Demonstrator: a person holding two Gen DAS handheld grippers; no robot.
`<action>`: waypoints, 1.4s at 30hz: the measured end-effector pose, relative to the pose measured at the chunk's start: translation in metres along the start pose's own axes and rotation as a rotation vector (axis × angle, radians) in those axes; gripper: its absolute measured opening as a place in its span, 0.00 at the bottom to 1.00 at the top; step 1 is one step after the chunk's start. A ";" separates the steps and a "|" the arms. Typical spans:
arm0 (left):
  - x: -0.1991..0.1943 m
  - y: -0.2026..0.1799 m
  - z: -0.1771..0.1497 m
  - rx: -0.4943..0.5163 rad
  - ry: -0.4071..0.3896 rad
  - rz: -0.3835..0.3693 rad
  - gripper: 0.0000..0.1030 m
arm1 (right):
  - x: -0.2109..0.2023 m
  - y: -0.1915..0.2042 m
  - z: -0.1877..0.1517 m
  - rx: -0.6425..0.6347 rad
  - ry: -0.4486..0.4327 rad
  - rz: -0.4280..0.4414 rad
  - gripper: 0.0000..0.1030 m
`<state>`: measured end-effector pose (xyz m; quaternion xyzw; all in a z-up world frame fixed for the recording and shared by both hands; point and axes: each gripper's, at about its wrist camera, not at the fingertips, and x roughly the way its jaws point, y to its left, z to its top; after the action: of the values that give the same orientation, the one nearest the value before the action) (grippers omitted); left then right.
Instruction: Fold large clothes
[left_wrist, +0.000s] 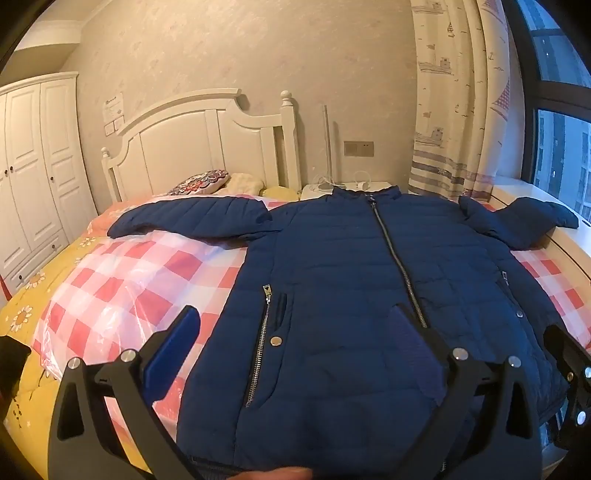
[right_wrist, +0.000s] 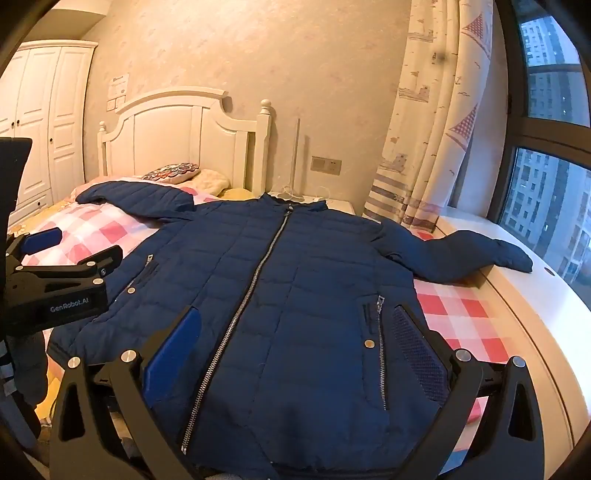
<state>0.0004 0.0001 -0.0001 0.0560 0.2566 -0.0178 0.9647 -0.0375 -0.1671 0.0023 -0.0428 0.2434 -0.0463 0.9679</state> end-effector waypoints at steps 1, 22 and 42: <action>0.000 0.000 0.000 -0.005 -0.002 -0.001 0.98 | 0.000 0.001 0.000 0.000 -0.001 0.000 0.96; 0.006 0.001 -0.005 -0.004 0.021 -0.018 0.98 | 0.007 -0.004 -0.002 0.054 0.024 0.032 0.96; 0.007 0.003 -0.005 -0.008 0.030 -0.020 0.98 | 0.011 -0.006 -0.003 0.077 0.036 0.048 0.96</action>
<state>0.0040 0.0033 -0.0078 0.0502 0.2717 -0.0254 0.9607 -0.0299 -0.1746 -0.0052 0.0013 0.2599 -0.0331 0.9651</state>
